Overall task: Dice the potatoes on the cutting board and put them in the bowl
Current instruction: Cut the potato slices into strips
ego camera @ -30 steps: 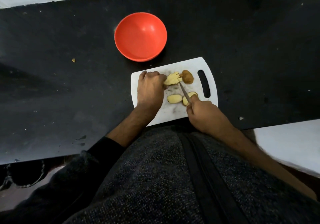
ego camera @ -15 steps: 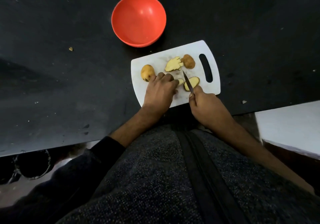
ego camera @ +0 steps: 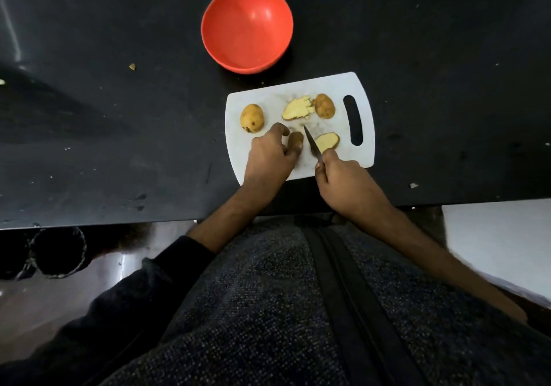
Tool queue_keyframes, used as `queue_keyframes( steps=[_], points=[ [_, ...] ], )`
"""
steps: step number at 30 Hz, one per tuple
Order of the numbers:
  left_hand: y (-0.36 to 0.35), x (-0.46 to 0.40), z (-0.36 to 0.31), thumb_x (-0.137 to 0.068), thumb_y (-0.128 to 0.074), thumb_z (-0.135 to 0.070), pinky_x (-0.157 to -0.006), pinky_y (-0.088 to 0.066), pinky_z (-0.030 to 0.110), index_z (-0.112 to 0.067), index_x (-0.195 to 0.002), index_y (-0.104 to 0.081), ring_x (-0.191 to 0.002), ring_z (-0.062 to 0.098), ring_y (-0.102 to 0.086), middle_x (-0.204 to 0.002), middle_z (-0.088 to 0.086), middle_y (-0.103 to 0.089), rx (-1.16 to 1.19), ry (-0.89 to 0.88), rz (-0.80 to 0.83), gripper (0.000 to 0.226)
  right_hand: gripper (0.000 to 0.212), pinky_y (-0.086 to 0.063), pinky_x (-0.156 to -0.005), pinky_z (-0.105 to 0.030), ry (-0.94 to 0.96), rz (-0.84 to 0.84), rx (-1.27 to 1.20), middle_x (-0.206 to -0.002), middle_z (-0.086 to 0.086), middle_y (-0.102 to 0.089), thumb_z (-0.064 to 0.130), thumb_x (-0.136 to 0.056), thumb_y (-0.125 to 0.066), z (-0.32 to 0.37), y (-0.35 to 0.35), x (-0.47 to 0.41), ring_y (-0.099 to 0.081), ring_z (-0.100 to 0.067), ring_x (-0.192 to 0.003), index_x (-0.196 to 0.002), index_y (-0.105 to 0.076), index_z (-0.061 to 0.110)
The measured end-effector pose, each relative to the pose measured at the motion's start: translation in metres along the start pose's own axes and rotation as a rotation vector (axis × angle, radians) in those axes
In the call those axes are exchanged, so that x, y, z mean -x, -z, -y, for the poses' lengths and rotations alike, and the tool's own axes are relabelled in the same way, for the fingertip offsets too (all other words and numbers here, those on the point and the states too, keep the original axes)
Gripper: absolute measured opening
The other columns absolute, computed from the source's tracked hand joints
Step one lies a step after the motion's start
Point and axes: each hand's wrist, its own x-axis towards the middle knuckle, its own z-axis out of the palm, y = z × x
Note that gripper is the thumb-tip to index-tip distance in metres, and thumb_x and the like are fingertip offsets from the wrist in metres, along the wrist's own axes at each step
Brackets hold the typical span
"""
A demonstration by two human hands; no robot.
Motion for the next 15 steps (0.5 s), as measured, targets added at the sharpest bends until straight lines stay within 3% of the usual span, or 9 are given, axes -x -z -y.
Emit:
queue_keyframes(
  steps=[5, 9, 12, 15],
  points=[
    [0.001, 0.004, -0.002, -0.097, -0.050, -0.057, -0.069, -0.056, 0.044, -0.020, -0.116, -0.054, -0.080, 0.029, -0.066, -0.087, 0.006, -0.069, -0.200, -0.016, -0.019, 0.041, 0.022, -0.046, -0.057, -0.040, 0.004, 0.004, -0.014, -0.071, -0.010, -0.058, 0.031, -0.104, -0.037, -0.003, -0.005, -0.001, -0.057, -0.031, -0.064, -0.104, -0.045, 0.010],
    [0.003, 0.003, -0.010, -0.091, -0.069, -0.040, -0.070, -0.050, 0.040, -0.013, -0.120, -0.060, -0.096, 0.032, -0.062, -0.111, 0.010, -0.059, -0.306, -0.157, -0.007, 0.041, 0.019, -0.042, -0.056, -0.038, -0.008, 0.004, -0.025, -0.069, -0.008, -0.052, 0.030, -0.103, -0.037, -0.003, -0.008, -0.004, -0.054, -0.031, -0.063, -0.099, -0.041, 0.012],
    [0.001, 0.001, -0.015, -0.097, -0.060, -0.029, -0.063, -0.041, 0.036, -0.007, -0.098, -0.062, -0.086, 0.034, -0.060, -0.104, 0.013, -0.055, -0.325, -0.174, -0.001, 0.022, 0.019, -0.042, -0.055, -0.039, -0.006, 0.005, -0.035, -0.066, -0.007, -0.051, 0.030, -0.104, -0.036, -0.001, -0.009, -0.004, -0.055, -0.031, -0.062, -0.097, -0.039, 0.013],
    [0.001, -0.003, -0.018, -0.096, -0.056, -0.025, -0.062, -0.039, 0.035, -0.007, -0.088, -0.059, -0.078, 0.033, -0.059, -0.097, 0.014, -0.057, -0.330, -0.143, -0.009, 0.020, 0.021, -0.038, -0.056, -0.036, -0.024, 0.015, -0.051, -0.064, -0.004, -0.048, 0.030, -0.104, -0.035, 0.000, -0.008, -0.005, -0.052, -0.029, -0.061, -0.098, -0.040, 0.011]
  ],
)
